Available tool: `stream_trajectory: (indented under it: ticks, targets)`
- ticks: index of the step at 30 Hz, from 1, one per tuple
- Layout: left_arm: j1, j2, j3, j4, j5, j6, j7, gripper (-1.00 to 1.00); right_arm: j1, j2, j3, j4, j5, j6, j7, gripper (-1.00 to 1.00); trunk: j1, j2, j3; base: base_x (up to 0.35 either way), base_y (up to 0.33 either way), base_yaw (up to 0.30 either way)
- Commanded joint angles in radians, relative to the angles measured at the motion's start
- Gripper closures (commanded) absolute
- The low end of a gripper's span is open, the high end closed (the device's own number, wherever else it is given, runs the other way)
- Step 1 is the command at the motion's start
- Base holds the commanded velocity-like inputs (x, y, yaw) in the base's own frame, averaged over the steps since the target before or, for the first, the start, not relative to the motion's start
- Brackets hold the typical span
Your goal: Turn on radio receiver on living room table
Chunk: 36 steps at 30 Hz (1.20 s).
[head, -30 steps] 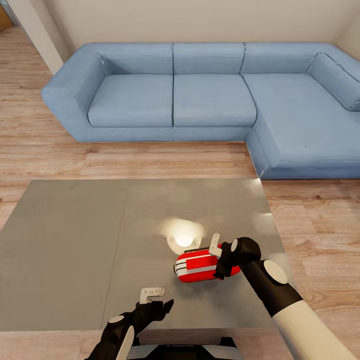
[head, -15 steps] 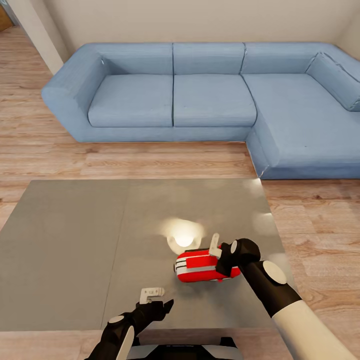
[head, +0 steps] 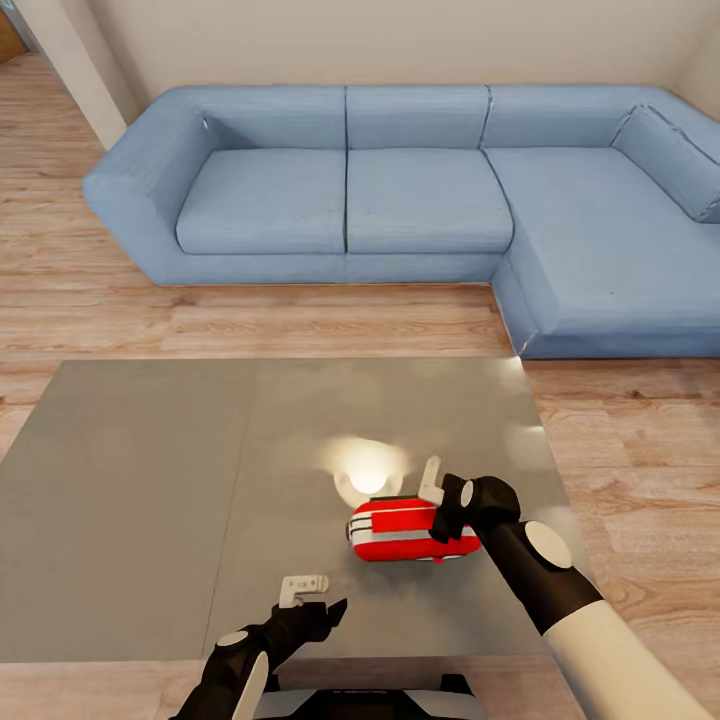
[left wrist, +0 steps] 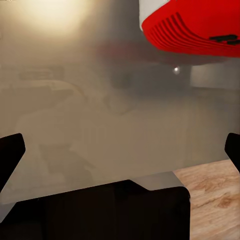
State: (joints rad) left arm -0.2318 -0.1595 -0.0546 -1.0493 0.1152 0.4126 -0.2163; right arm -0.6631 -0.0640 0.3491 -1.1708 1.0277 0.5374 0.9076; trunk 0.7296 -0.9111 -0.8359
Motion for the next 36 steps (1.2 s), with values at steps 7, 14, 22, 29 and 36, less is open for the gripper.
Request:
stream_trajectory:
  ticks: [7,14,22,29,36]
  targets:
    - [0.000,0.000,0.000,0.000,0.001,0.000,0.000,-1.00,0.000,-0.019,-0.080,-0.339,-0.002,0.022,0.243,1.00,0.000,0.000,0.000,0.000,0.000,0.000]
    - [0.000,0.000,0.000,0.000,0.001,0.000,0.000,-1.00,0.000,-0.020,-0.133,-0.366,0.000,0.023,0.297,1.00,0.000,0.000,0.000,0.000,0.000,0.000]
    - [0.000,0.000,-0.001,0.000,0.001,0.000,0.000,-1.00,0.000,-0.020,-0.153,-0.376,0.000,0.023,0.302,1.00,0.000,0.000,0.000,0.000,0.000,0.000]
    - [0.000,0.000,0.000,-0.002,0.001,0.000,0.000,-1.00,0.000,-0.017,-0.234,-0.376,-0.004,0.040,0.340,1.00,0.000,0.000,0.000,0.000,0.000,0.000]
    - [0.000,0.000,0.000,-0.008,0.001,0.000,0.000,-1.00,0.000,-0.017,-0.297,-0.372,-0.003,0.050,0.373,1.00,0.000,0.000,0.000,0.000,0.000,0.000]
